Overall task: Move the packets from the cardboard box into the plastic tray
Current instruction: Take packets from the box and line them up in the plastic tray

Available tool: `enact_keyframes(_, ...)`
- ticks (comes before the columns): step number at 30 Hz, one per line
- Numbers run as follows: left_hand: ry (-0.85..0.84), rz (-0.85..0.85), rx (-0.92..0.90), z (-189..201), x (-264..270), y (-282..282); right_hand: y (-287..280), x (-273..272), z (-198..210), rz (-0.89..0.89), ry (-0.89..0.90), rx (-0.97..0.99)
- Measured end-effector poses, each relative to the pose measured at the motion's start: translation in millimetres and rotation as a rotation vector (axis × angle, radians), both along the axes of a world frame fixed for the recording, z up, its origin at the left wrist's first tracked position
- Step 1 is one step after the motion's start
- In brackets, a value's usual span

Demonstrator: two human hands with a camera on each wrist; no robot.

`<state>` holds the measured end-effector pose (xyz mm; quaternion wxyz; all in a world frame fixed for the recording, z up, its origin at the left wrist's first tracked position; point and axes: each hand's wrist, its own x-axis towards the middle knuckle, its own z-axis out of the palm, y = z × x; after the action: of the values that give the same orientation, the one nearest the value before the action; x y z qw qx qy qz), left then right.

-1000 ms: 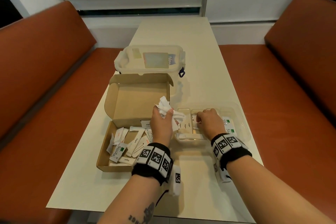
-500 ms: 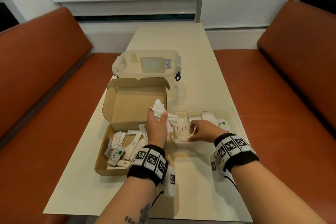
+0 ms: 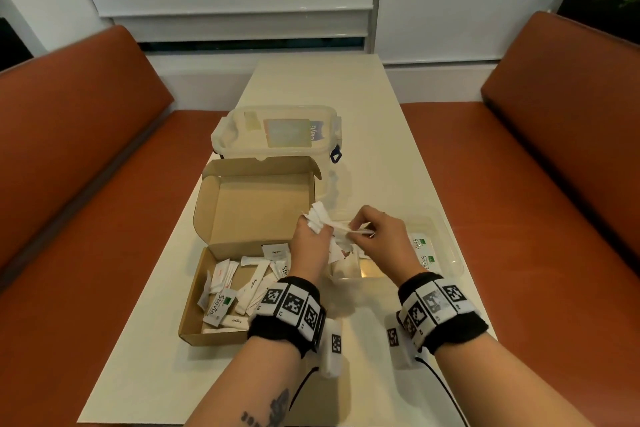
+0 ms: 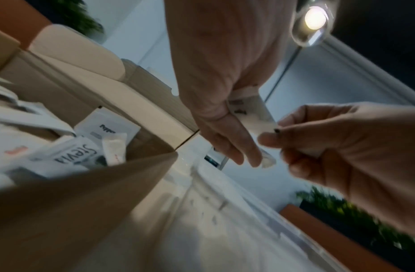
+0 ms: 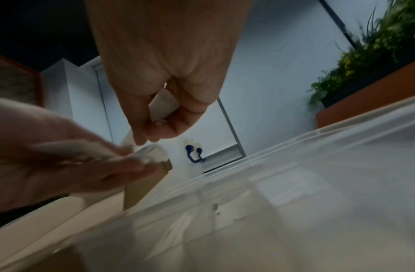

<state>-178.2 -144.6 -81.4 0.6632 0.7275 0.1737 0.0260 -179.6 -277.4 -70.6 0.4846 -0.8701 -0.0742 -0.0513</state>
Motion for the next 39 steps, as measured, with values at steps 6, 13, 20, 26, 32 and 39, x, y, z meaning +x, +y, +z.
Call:
enact_keyframes(6,0.028,0.04,-0.25,11.0,2.3,1.7,15.2,-1.7,3.7,0.042,-0.003,-0.042)
enact_keyframes(13,0.034,0.006,-0.403,13.6,-3.0,7.0,19.5,-1.1,3.6,0.046,0.041,-0.015)
enact_keyframes(20,0.04,0.004,-0.39,11.7,-3.1,8.9,22.0,-0.4,-1.8,0.03,0.109,0.075)
enact_keyframes(26,0.055,0.026,-0.443,18.3,0.5,14.2,6.3,6.2,8.1,-0.03,0.154,0.354)
enact_keyframes(32,0.007,-0.046,-0.55,20.1,-2.9,15.0,-3.7,15.5,19.1,0.038,0.182,0.3)
enact_keyframes(39,0.093,-0.027,-0.561,17.1,0.7,18.2,-0.8,14.1,16.2,0.076,0.205,0.216)
